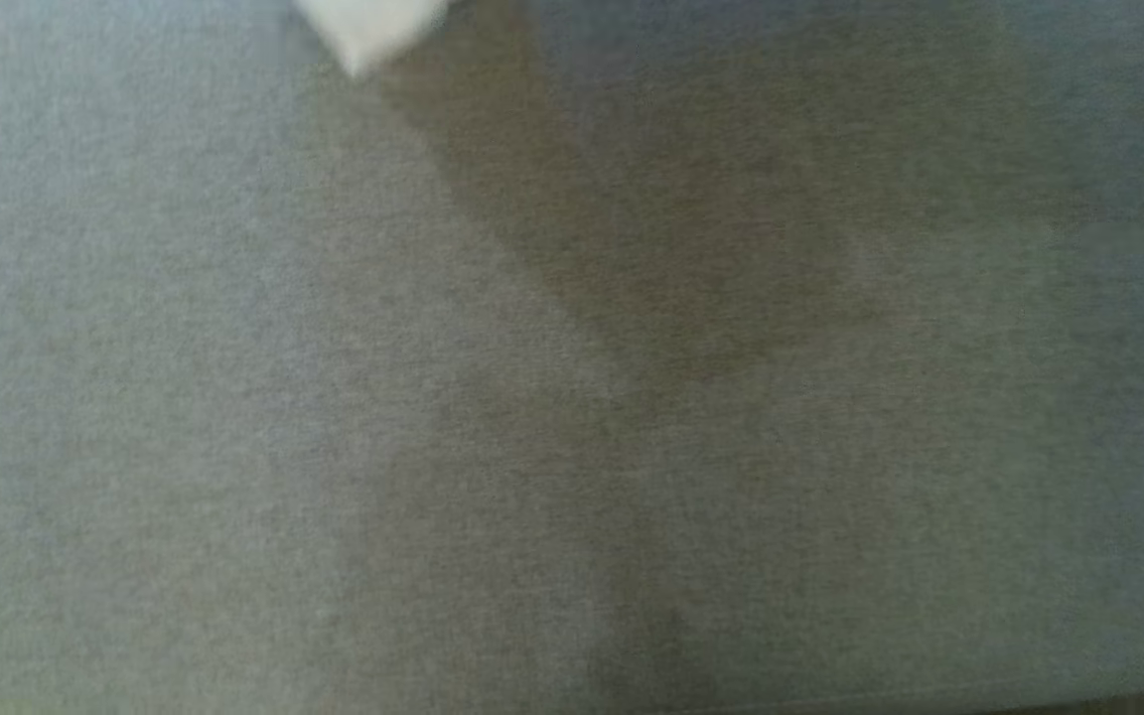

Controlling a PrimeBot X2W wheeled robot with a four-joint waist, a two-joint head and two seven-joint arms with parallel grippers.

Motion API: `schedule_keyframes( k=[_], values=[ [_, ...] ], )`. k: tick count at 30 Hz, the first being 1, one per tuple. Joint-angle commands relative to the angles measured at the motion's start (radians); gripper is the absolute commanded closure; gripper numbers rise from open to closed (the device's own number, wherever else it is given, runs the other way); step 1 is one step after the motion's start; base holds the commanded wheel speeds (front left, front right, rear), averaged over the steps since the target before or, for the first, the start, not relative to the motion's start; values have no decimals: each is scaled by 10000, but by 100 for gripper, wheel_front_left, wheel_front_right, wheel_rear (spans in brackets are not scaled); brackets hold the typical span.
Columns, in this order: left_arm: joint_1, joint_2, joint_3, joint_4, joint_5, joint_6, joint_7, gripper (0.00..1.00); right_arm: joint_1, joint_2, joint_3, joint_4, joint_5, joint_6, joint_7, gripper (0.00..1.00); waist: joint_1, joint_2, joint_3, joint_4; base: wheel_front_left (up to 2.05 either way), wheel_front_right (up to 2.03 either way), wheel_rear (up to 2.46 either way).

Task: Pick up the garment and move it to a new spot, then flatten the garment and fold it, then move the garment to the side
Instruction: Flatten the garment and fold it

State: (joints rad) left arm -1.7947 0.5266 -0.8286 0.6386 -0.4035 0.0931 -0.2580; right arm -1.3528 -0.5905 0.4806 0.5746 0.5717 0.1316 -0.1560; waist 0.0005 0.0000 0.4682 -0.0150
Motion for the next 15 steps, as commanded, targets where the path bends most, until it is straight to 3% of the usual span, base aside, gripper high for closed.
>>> schedule_keyframes(
  k=[1,7,11,15],
  values=[
    [-480,320,579,-464,121,-24,-32,100,-243,-240,117,-62,47,-9,-179,100,-5,0,161,218,0,0,0],
    [661,307,1154,-1432,209,-475,-35,100,-96,-592,751,577,380,-9,-589,100,-5,0,259,581,0,0,0],
    [2267,377,1448,-2059,-111,-952,-36,100,447,-745,1208,884,727,-9,-833,100,-5,0,136,769,0,0,0],
    [4281,541,1645,-2804,-398,-1079,-36,100,1339,-936,1603,1007,1112,-9,-973,100,-5,0,-212,897,0,0,0]
  ],
)
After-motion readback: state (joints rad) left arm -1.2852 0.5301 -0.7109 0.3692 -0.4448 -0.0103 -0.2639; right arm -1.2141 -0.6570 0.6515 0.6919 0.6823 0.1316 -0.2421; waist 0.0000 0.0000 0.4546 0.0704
